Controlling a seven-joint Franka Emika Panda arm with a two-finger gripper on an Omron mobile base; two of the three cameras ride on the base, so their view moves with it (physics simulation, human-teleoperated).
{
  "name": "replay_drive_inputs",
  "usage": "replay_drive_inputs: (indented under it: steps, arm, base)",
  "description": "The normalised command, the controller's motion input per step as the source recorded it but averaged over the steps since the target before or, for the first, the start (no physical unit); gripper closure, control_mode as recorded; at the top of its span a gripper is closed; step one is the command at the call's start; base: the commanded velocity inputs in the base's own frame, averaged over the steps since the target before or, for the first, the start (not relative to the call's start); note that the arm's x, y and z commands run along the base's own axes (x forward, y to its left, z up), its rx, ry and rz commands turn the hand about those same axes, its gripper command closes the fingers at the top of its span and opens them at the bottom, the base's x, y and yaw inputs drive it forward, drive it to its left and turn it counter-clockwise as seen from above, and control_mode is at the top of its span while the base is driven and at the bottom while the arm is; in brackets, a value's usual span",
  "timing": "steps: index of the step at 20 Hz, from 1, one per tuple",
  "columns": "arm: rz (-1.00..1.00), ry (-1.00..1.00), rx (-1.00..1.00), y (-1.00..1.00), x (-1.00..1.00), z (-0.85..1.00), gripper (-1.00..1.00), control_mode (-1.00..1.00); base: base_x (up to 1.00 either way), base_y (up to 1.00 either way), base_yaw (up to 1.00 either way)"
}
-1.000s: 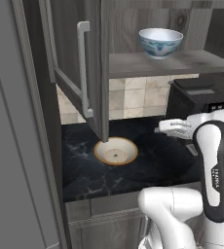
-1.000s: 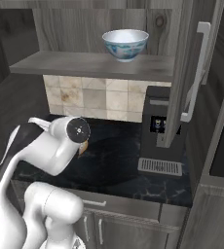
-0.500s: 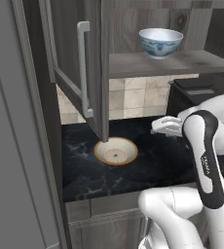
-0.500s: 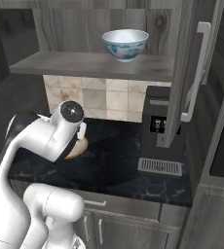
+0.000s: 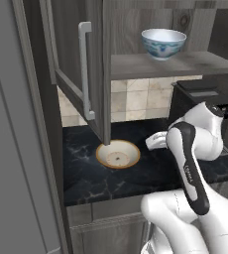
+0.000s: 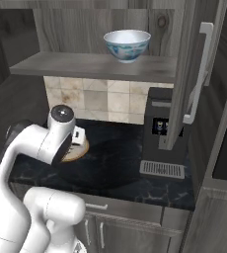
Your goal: Open the cabinet. Pick the bowls from the counter and place them in the cabinet. Then close the cabinet.
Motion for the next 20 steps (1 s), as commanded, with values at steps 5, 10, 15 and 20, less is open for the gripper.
replay_drive_inputs:
  steps: [5, 10, 15, 20]
  arm:
    - [-0.01, 0.1, -0.08, 0.0, 0.19, -0.57, -1.0, -1.0]
    - [-0.1, 0.14, 0.05, 0.0, 0.23, -0.41, -1.0, -1.0]
    - [-0.12, 0.06, 0.21, 0.0, 0.17, -0.29, -1.0, -1.0]
    - [-0.09, 0.0, 0.14, 0.0, 0.14, -0.13, -1.0, -1.0]
  base:
    - [0.0, 0.0, 0.0]
    - [0.0, 0.0, 0.0]
    - [0.0, 0.0, 0.0]
    - [0.0, 0.0, 0.0]
